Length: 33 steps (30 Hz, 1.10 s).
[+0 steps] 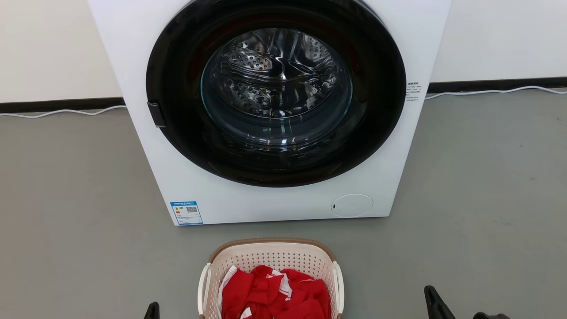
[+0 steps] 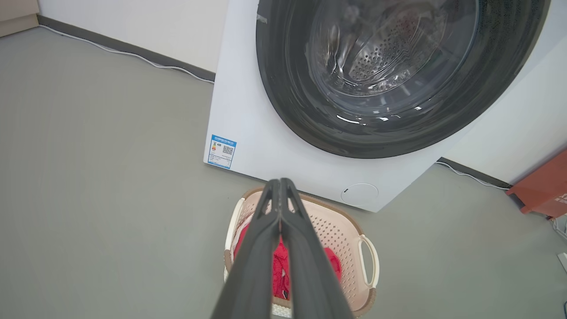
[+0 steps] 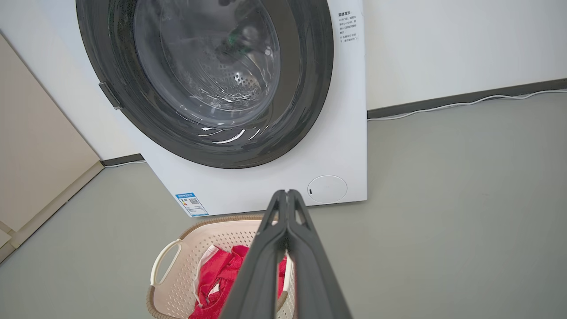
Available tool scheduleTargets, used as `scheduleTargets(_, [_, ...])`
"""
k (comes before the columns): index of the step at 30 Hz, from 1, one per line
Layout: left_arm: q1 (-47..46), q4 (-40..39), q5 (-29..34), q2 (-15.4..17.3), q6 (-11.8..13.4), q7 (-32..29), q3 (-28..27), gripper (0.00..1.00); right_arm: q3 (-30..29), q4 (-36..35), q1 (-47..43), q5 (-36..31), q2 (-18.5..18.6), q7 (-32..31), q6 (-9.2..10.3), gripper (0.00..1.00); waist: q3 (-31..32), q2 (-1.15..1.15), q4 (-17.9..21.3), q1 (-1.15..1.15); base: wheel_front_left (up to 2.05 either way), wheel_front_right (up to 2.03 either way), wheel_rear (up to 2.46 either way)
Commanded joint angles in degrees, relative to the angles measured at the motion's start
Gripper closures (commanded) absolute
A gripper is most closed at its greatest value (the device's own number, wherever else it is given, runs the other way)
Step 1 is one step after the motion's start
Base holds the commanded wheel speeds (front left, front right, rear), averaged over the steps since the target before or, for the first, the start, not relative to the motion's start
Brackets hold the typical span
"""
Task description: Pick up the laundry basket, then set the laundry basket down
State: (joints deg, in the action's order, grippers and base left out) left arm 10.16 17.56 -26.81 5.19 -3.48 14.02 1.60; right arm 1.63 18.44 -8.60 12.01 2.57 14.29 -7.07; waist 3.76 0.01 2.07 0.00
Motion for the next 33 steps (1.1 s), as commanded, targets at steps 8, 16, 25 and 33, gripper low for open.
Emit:
scheduleTargets(8, [-2.4, -1.5, -5.2, 0.3, -0.4, -1.5, -0.9, 1.0, -0.5, -1.7, 2.1, 6.4, 0.3, -1.4, -0.05, 1.0, -0.3, -0.01, -0.1, 0.0, 0.0, 0.0, 0.0])
scheduleTargets(16, [-3.3, -1.7, -9.4, 0.1, -0.6, -2.9, -1.4, 1.0, -0.8, -1.8, 3.0, 11.8, 0.5, -2.6, -0.08, 1.0, -0.6, -0.01, -0.3, 0.0, 0.0, 0.0, 0.0])
scheduleTargets(25, [-4.6, -1.9, -14.8, -0.1, -1.0, -4.5, -2.0, 1.0, -1.2, -2.1, 4.1, 18.5, 0.7, -4.1, -0.11, 1.0, -0.9, -0.01, -0.4, 0.0, 0.0, 0.0, 0.0])
scheduleTargets(33, [-5.6, -2.0, -19.0, -0.3, -1.2, -5.9, -2.5, 1.0, -1.6, -2.3, 5.0, 23.9, 0.8, -5.4, -0.14, 1.0, -1.1, -0.01, -0.6, 0.0, 0.0, 0.0, 0.0])
